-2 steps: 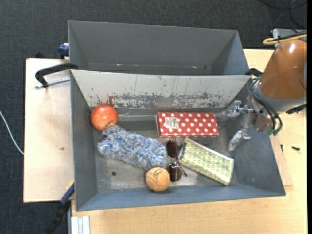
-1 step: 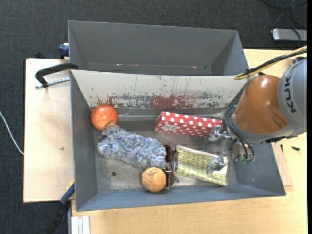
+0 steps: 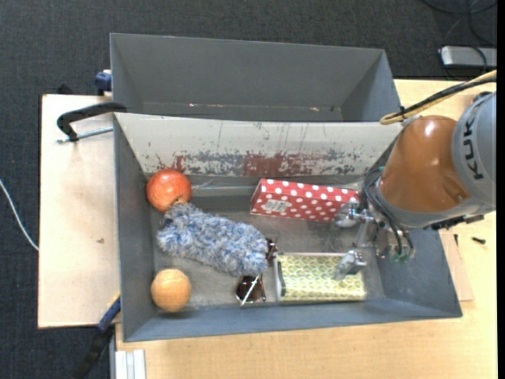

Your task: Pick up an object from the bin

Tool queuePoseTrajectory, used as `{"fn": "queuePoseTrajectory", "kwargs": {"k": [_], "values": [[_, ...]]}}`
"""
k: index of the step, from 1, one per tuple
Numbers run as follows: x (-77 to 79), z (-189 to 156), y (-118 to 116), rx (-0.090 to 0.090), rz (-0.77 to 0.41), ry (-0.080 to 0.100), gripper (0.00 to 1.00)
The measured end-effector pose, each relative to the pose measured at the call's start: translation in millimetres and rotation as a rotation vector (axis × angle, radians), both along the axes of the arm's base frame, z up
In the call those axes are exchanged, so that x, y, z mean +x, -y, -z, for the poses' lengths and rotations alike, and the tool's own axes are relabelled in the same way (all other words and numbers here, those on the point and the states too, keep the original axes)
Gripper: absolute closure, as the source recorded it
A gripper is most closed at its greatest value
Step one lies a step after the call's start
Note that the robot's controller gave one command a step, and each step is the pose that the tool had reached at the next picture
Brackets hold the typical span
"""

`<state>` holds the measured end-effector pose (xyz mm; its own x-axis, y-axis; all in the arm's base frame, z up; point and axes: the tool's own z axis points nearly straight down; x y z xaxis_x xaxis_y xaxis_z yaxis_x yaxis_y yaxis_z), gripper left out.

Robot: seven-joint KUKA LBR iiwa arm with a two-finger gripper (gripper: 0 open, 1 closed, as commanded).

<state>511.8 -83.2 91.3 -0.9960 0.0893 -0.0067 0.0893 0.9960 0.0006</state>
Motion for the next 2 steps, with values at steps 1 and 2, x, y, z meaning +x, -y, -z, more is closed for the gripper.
{"fn": "queuePoseTrajectory", "kwargs": {"k": [1,2], "values": [[3.2,-15.4,2.6,0.0,-0.003,0.0,0.0],[-7.8,16.9,45.3,0.003,0.086,-0.004,0.0]]}}
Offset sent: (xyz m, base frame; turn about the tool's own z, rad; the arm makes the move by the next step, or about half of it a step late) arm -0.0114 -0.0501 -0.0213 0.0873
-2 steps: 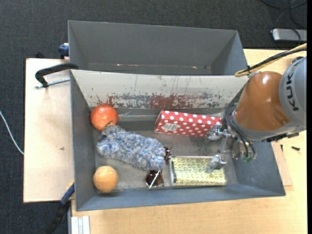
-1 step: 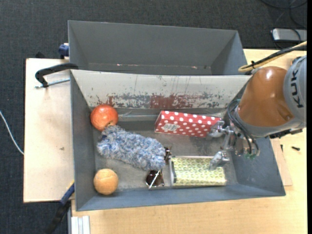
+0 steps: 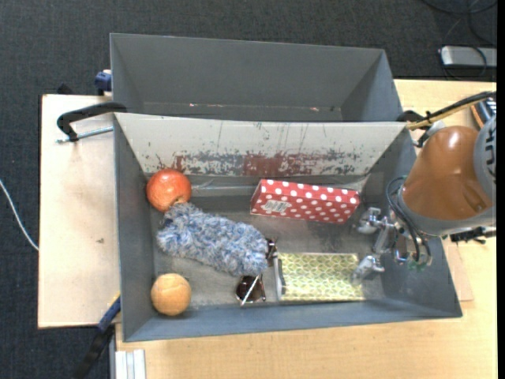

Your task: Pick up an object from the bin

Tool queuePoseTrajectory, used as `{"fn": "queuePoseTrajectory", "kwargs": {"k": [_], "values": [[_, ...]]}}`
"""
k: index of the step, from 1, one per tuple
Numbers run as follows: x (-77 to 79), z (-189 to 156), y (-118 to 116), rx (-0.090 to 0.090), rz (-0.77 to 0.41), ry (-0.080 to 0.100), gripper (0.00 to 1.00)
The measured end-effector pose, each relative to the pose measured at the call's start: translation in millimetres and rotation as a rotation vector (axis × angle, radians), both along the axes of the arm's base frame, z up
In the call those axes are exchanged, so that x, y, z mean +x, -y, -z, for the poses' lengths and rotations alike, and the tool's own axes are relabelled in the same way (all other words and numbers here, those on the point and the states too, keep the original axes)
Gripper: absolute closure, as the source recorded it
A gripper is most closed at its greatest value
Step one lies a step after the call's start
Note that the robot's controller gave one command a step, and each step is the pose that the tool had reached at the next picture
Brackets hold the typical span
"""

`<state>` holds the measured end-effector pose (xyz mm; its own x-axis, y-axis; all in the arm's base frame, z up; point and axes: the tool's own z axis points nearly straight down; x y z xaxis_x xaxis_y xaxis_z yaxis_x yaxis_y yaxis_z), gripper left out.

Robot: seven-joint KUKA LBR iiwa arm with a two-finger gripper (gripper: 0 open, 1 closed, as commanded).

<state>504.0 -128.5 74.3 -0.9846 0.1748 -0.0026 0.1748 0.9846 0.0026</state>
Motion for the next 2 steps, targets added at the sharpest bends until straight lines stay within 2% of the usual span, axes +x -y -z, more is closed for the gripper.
{"fn": "queuePoseTrajectory", "kwargs": {"k": [1,2], "values": [[10.8,-1.4,10.2,-0.007,-0.048,0.014,1.0],[10.7,-1.3,10.1,-0.008,-0.048,0.014,1.0]]}}
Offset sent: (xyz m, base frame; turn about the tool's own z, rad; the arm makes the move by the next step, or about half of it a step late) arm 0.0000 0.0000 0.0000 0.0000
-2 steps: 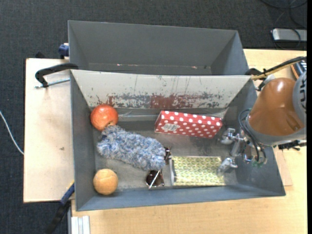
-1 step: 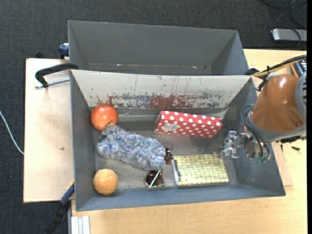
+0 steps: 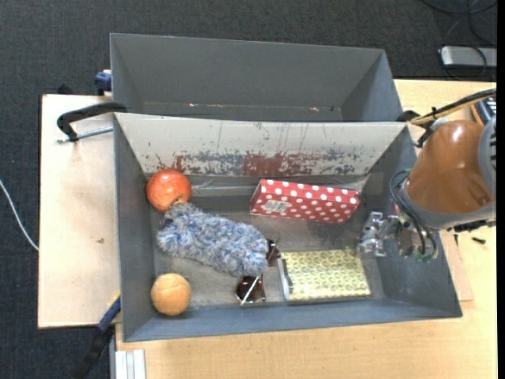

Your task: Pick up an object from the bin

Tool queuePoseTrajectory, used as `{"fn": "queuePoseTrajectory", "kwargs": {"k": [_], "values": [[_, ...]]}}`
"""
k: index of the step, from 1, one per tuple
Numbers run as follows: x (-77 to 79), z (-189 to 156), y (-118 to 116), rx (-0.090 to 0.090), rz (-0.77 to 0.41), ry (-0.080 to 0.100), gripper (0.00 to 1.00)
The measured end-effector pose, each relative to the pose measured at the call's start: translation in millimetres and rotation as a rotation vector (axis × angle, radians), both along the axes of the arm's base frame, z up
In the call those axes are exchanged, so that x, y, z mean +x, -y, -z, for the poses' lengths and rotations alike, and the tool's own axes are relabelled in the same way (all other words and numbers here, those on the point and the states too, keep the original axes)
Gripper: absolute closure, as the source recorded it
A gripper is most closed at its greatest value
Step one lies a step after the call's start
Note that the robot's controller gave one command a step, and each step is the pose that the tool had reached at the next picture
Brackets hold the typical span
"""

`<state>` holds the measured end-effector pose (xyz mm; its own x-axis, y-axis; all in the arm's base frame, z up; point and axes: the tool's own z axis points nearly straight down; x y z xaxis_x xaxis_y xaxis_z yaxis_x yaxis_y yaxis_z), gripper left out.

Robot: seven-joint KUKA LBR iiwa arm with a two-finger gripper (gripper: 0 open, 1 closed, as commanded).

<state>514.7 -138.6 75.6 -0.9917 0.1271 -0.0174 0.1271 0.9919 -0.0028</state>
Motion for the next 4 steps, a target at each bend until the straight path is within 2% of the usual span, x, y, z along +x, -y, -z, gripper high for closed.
{"fn": "queuePoseTrajectory", "kwargs": {"k": [1,3,4], "values": [[-0.8,-3.8,-0.2,0.001,0.0,-0.005,1.0],[-3.1,-39.7,-1.6,0.007,0.0,-0.019,1.0],[-1.7,-59.6,-1.4,0.005,0.0,-0.012,1.0]]}}
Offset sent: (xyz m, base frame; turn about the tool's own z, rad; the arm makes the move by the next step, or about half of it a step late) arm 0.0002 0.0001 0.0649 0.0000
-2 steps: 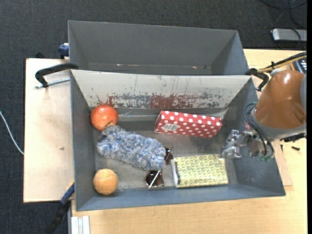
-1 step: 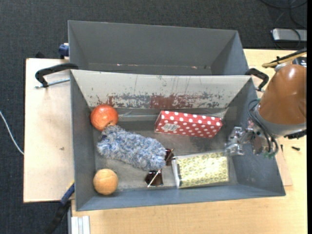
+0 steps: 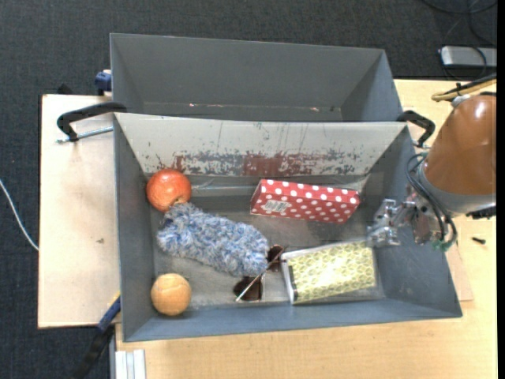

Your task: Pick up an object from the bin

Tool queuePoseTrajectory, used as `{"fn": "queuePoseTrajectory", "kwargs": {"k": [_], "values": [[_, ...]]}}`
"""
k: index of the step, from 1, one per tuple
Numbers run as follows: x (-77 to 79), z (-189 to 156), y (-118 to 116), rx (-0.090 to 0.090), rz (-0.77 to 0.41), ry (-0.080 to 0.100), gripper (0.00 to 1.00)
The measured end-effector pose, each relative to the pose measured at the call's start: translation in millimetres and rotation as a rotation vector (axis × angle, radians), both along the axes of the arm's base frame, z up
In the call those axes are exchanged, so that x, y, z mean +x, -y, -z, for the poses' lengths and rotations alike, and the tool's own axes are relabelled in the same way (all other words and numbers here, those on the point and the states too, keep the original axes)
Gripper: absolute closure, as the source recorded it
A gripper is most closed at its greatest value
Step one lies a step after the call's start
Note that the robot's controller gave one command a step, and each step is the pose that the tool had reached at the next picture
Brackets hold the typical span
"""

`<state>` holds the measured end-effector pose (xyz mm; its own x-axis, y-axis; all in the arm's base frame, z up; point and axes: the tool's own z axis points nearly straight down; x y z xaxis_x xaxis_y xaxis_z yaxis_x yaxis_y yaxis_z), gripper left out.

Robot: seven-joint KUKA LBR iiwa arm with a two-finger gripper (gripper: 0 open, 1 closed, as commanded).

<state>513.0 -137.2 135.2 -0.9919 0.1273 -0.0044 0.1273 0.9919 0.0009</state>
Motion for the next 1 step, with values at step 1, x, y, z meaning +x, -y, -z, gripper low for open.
{"fn": "queuePoseTrajectory", "kwargs": {"k": [1], "values": [[0.9,-10.3,0.1,-0.001,0.0,0.003,1.0]]}}
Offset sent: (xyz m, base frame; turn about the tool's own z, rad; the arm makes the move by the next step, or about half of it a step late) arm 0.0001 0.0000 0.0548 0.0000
